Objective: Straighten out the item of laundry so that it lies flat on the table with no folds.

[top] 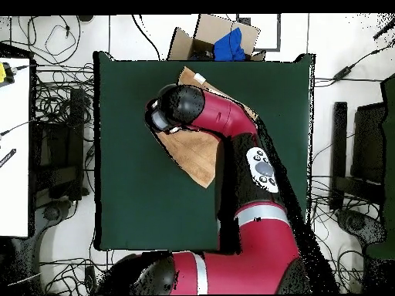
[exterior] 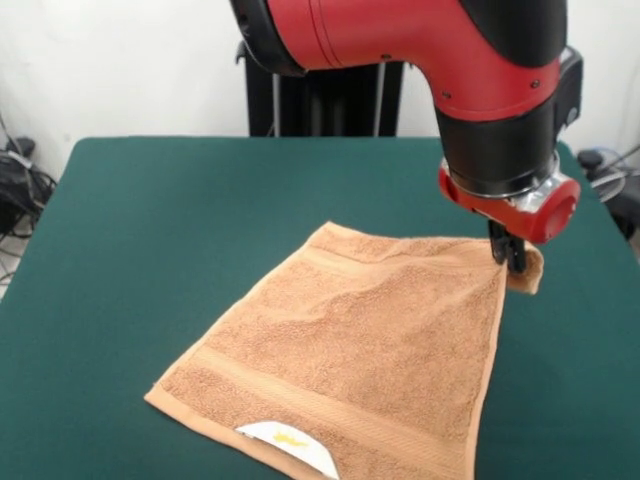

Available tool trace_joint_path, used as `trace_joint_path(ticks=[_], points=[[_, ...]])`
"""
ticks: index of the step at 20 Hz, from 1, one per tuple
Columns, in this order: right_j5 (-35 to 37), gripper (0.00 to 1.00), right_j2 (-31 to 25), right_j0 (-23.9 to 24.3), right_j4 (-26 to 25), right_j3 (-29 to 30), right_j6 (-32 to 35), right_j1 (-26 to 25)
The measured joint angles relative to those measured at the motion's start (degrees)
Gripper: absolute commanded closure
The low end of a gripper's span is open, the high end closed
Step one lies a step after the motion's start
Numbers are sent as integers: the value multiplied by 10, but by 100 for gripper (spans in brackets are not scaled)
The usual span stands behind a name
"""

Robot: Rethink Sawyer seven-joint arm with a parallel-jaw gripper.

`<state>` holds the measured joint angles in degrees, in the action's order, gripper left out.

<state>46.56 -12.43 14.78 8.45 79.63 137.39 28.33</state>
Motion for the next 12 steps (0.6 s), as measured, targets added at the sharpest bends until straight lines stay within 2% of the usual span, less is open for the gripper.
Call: trace_joint_path(ticks=[12], points=[[0, 100, 0, -1, -38, 6, 0, 0]])
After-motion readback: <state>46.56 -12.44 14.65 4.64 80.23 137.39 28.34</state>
